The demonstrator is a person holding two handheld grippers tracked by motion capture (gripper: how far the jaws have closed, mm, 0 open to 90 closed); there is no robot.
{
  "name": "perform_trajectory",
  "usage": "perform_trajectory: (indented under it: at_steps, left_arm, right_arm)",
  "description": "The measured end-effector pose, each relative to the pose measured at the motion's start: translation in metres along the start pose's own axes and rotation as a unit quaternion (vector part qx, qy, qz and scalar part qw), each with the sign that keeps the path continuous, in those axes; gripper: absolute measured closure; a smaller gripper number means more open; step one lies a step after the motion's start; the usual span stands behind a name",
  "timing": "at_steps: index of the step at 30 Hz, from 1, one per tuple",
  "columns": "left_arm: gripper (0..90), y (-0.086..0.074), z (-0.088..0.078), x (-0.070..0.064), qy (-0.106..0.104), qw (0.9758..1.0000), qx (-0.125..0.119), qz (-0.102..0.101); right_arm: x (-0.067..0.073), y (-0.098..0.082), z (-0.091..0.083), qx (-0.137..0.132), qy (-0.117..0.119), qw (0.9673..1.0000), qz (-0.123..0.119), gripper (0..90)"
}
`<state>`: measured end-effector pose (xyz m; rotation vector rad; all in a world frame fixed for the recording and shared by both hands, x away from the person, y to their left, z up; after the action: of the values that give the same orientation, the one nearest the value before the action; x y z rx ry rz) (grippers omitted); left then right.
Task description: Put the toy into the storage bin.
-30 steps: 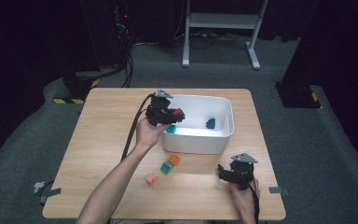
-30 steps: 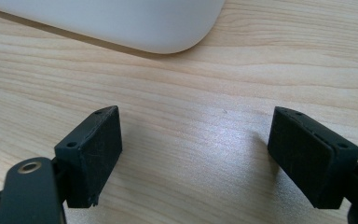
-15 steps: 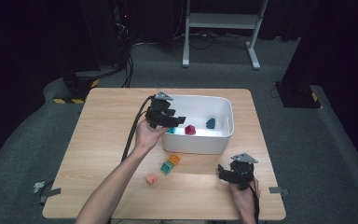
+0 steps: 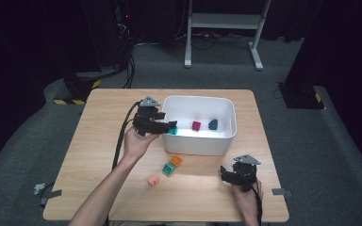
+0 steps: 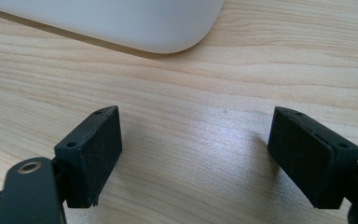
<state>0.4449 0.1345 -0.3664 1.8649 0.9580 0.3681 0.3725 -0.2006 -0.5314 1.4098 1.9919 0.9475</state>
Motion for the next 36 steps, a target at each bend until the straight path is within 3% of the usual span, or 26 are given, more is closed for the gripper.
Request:
perform_trajectory:
  at_steps: [2, 3, 5, 17, 36]
  left_arm:
    - [36.2, -0.003, -0.003, 0.000, 0.003, 0.9999, -0.011, -0.011]
    - [36.0, -0.004, -0.008, 0.003, 0.005, 0.9999, -0.004, 0.008]
    - [36.0, -0.008, -0.013, 0.005, 0.009, 0.9999, -0.010, 0.009]
    - [36.1, -0.039, -0.044, 0.008, 0.019, 0.9993, -0.029, -0.017]
    - [36.4, -0.079, -0.065, 0.003, 0.025, 0.9991, -0.010, -0.034]
  right_arm:
    - [0.000, 0.000, 0.000, 0.000, 0.000, 1.0000, -0.001, 17.3]
    - [0.000, 0.000, 0.000, 0.000, 0.000, 1.0000, 0.000, 17.3]
    - [0.000, 0.000, 0.000, 0.000, 0.000, 1.0000, 0.000, 17.3]
    - [0.000, 0.000, 0.000, 0.000, 0.000, 1.0000, 0.001, 17.3]
    - [0.000, 0.000, 0.000, 0.000, 0.000, 1.0000, 0.001, 17.3]
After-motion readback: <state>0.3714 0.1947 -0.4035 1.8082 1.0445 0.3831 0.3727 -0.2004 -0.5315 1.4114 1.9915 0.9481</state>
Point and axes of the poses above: each handheld gripper's, and its own axes: z roughly forward along the jaws, y roughly out of its top, x roughly to its left, the point moved 1 cm from there along z, roughly forward along the jaws, and after that the axes turned 6 degrees about -x, right-handed, at the moved point
